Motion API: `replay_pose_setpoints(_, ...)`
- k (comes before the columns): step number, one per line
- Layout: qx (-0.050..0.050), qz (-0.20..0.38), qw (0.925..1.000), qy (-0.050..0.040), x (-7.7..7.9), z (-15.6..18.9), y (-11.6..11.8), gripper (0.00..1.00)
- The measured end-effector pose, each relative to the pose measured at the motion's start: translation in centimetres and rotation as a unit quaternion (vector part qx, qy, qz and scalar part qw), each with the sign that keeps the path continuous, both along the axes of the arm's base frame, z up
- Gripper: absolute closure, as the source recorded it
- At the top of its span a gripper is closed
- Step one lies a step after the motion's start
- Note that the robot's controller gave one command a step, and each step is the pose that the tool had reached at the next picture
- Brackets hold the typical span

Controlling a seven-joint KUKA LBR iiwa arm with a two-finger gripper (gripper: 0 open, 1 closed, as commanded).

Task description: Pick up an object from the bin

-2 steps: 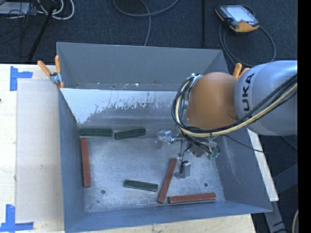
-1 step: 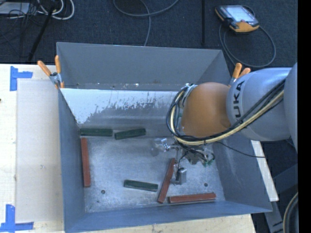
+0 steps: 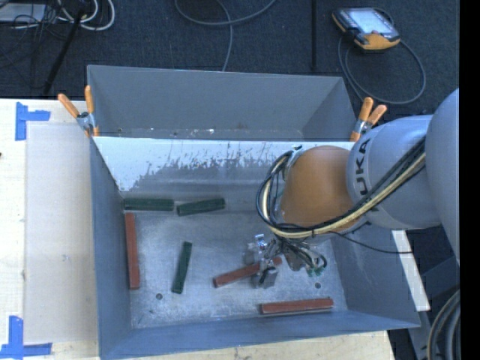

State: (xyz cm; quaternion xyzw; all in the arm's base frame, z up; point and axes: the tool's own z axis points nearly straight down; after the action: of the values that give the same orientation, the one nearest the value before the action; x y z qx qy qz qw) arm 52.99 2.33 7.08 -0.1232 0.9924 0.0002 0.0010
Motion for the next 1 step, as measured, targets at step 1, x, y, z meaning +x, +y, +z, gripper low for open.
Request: replay_pose_setpoints(1,0.000,0.000,1.0000,0.0000,0.00,0.00,0.00,1.00)
